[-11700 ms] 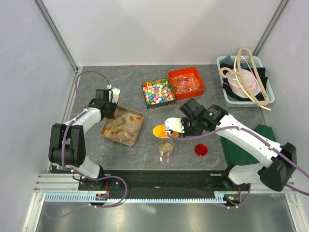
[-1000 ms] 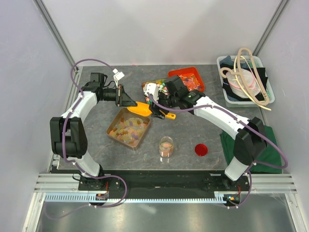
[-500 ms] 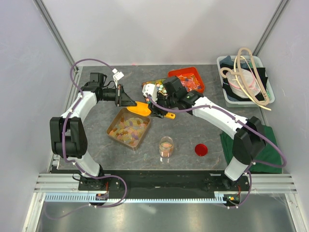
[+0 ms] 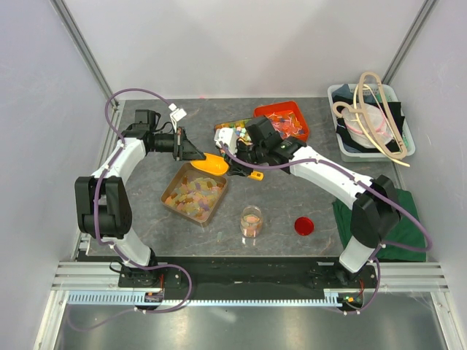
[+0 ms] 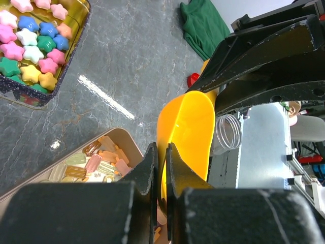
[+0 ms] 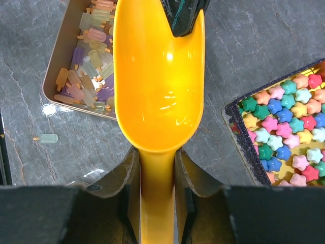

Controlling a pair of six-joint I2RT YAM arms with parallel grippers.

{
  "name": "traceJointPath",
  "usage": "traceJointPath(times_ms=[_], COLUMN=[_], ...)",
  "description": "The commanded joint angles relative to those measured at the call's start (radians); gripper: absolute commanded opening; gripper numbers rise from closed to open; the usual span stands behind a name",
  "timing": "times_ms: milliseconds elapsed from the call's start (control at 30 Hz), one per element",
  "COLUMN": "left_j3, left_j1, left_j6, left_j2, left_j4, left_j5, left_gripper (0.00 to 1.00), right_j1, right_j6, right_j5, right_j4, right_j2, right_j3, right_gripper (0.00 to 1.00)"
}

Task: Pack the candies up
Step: Adjust the spatula.

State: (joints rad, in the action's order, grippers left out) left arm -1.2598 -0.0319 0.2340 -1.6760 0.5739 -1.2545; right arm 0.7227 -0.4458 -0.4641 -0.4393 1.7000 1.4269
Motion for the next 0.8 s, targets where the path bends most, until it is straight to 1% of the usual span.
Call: traceJointPath(times_ms=[0,33,67,100,167,200,267,300,367,400,533,633,667,700,767], left_j3=[-0.039,-0.053,-0.062,-0.07,-0.093,-0.099,-0.112,-0.115,-0.113,-0.107,-0.053,0.0,0.013,0.037,0.069], left_j1=[0.012,0.02,0.029,0.065,0.093,0.121,0.148,0.151,0.155,0.155,0.15,0.144,0.133,0.126,0.103], left_j6=[0.002,-0.002,-0.005,-0.004,0.007,0.024,0.047,0.059,0.091,0.108,0.146,0.159,0.16,0.169,0.189], left_j2=[-0.004,-0.004,-0.008,-0.01,-0.01,-0.01,-0.008,-0.01,-0.002,0.001,0.016,0.028,0.035,0.035,0.045], left_j4=[0.003,0.003,0.003,0.004,0.017,0.02,0.035,0.04,0.055,0.055,0.043,-0.002,-0.012,-0.037,-0.063], left_j5=[-0.028,-0.017,-0.008,0.012,0.036,0.074,0.124,0.201,0.278,0.349,0.489,0.576,0.605,0.665,0.719], left_gripper=[0.25,0.34,0.47,0.61,0.73,0.83,0.91,0.94,0.96,0.97,0.98,0.99,0.99,0.99,0.99], right_j1=[0.004,0.004,0.006,0.006,0.006,0.004,0.004,0.006,0.006,0.006,0.006,0.006,0.004,0.006,0.004], right_j6=[0.029,0.029,0.027,0.024,0.018,0.01,0.002,-0.004,-0.019,-0.025,-0.067,-0.082,-0.085,-0.088,-0.099], right_j5=[0.071,0.091,0.105,0.139,0.168,0.203,0.24,0.26,0.314,0.327,0.396,0.432,0.449,0.455,0.458], right_j4=[0.063,0.063,0.063,0.063,0.063,0.065,0.063,0.062,0.056,0.053,0.039,0.034,0.031,0.03,0.022], right_j2=[0.004,0.006,0.006,0.003,0.0,-0.002,-0.008,-0.008,-0.016,-0.02,-0.04,-0.059,-0.06,-0.065,-0.074], right_j3=[0.023,0.024,0.027,0.027,0.03,0.029,0.035,0.038,0.044,0.044,0.055,0.056,0.058,0.058,0.061], right_gripper=[0.0,0.0,0.0,0.0,0.0,0.0,0.0,0.0,0.0,0.0,0.0,0.0,0.0,0.0,0.0])
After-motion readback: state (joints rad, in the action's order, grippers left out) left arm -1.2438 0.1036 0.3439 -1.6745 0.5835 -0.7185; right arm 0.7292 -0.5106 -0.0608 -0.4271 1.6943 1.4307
